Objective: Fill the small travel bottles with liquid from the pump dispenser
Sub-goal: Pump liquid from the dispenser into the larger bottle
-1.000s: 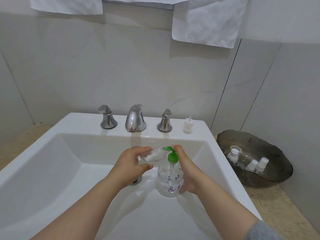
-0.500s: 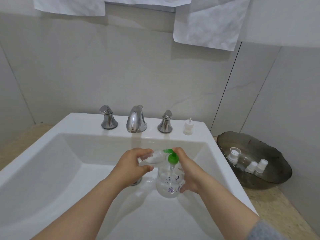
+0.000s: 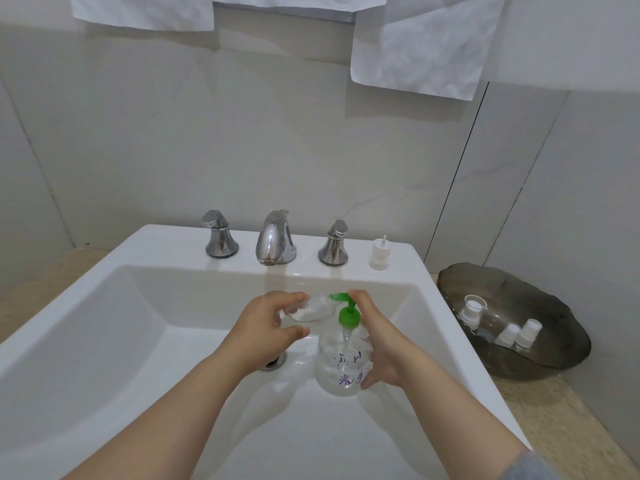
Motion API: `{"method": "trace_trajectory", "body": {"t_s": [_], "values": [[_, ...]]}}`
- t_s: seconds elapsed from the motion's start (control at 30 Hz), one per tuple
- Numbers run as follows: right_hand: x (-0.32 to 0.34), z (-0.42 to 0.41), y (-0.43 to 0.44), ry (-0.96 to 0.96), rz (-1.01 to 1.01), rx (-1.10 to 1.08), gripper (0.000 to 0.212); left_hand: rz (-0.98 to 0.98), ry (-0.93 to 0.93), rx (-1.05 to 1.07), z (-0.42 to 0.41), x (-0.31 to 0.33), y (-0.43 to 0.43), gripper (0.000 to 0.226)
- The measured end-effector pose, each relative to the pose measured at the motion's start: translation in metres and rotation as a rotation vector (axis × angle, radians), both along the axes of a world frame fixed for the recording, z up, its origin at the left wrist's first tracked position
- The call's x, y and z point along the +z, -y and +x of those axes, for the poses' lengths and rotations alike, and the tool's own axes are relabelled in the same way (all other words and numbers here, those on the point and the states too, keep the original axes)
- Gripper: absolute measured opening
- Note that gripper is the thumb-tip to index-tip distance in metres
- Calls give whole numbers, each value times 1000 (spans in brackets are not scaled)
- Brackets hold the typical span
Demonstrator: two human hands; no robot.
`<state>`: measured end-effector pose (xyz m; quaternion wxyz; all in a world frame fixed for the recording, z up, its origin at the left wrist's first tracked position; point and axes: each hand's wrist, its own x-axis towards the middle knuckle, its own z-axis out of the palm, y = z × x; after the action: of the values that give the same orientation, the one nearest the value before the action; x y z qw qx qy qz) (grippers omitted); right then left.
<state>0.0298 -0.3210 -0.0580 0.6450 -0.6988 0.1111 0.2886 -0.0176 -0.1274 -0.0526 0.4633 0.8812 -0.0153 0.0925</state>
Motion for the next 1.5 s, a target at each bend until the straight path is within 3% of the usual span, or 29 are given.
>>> {"method": "trace_trajectory", "body": {"t_s": [0.23, 0.43, 0.57, 0.83, 1.1, 1.37, 1.5], "values": [[-2, 1, 0, 21, -9, -38, 51, 0, -12, -3, -1, -1, 2, 47], [-4, 1, 0, 41, -36, -47, 49, 7, -35, -6, -2, -1, 3, 48], [-4, 0, 1, 50, -31, -28, 60, 8, -44, -25, -3, -2, 3, 50], [-1, -2, 2, 55, -30, -48, 48, 24, -38, -21, -2, -3, 2, 49], [3, -2, 1, 6, -39, -41, 58, -9, -11, -4, -1, -1, 1, 45], [5, -4, -2, -37, -55, 1, 102, 12, -4, -6, 0, 2, 1, 46], [8, -4, -4, -31, -49, -43, 89, 14, -1, -2, -1, 1, 1, 47]]}}
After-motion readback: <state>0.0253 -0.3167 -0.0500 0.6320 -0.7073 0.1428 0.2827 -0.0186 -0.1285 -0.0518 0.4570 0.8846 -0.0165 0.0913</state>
